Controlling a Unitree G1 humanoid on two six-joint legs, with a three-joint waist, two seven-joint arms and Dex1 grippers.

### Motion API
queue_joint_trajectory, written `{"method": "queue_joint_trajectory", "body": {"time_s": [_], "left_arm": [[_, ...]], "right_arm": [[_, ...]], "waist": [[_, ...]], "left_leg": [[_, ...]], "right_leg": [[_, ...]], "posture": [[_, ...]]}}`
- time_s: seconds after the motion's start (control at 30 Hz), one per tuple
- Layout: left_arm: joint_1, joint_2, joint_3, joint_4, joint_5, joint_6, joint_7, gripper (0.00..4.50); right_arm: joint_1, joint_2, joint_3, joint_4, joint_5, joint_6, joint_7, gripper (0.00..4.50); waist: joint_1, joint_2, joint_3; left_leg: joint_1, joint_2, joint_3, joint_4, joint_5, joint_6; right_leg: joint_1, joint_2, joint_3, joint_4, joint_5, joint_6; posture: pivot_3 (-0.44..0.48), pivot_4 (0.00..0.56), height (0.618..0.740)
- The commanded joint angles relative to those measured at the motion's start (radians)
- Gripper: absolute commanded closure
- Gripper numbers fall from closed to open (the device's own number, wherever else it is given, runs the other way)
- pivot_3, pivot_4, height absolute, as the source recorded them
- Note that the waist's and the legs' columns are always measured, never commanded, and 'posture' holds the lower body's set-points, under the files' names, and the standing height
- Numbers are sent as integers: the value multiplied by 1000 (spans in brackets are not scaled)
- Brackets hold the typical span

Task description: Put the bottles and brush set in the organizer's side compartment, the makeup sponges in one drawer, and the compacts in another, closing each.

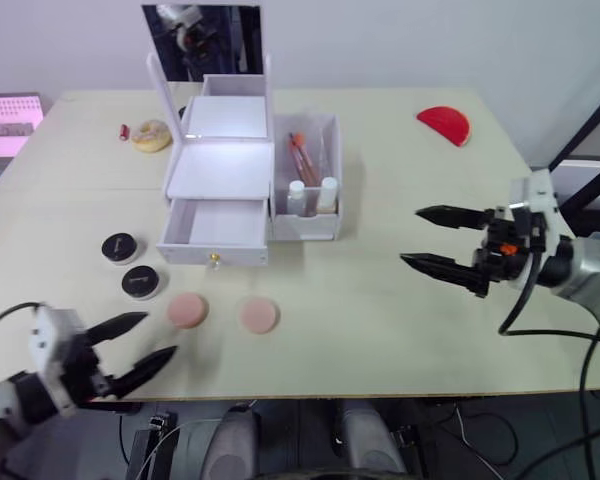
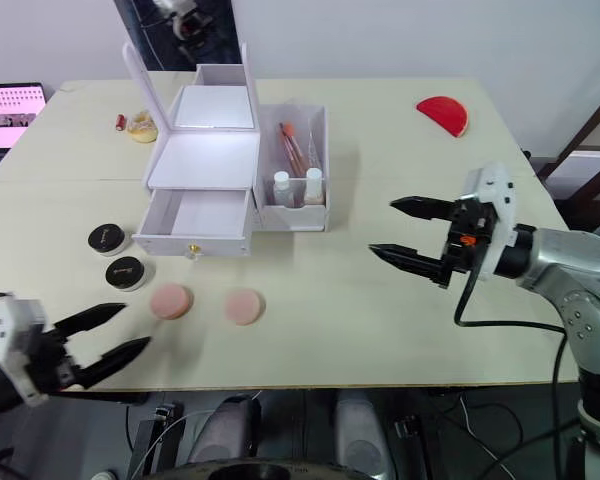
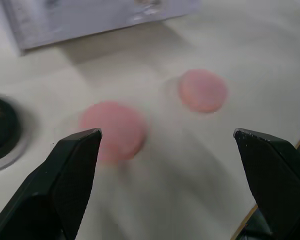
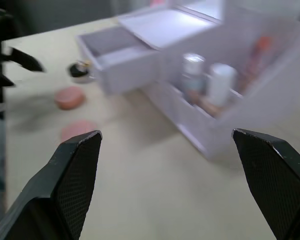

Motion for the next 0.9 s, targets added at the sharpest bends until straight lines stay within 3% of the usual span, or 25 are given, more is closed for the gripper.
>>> {"method": "queue_joint_trajectory", "body": {"time_s": [0.03,0.17,0.37,0.53,0.9], "left_arm": [[-45,-71,-150,-89,96,-9,165,49],[-98,-147,-331,-82,253,-31,307,49],[-172,-189,-533,1,404,-83,384,49],[-240,-181,-592,86,471,-107,397,49],[-300,-191,-621,158,429,-77,359,49]], "right_arm": [[-76,14,59,-46,35,34,-13,0],[-128,0,108,-45,34,62,7,0],[-150,-8,141,-28,7,47,43,0],[-152,-7,147,-18,-16,40,48,0],[-157,-14,136,-28,-23,44,40,0]], "waist": [[4,1,0],[5,0,-1],[5,1,-1],[4,1,-1],[7,4,-2]], "left_leg": [[0,0,0,0,0,0],[0,0,-2,1,0,0],[0,0,-2,1,0,0],[0,0,-3,2,0,0],[0,0,-3,2,0,0]], "right_leg": [[0,0,0,0,0,0],[2,2,0,0,2,-3],[2,3,0,0,2,-3],[2,3,0,0,2,-3],[2,3,0,0,2,-4]], "posture": [[0,150,739],[0,150,739],[0,150,739],[0,150,739],[0,150,739]]}}
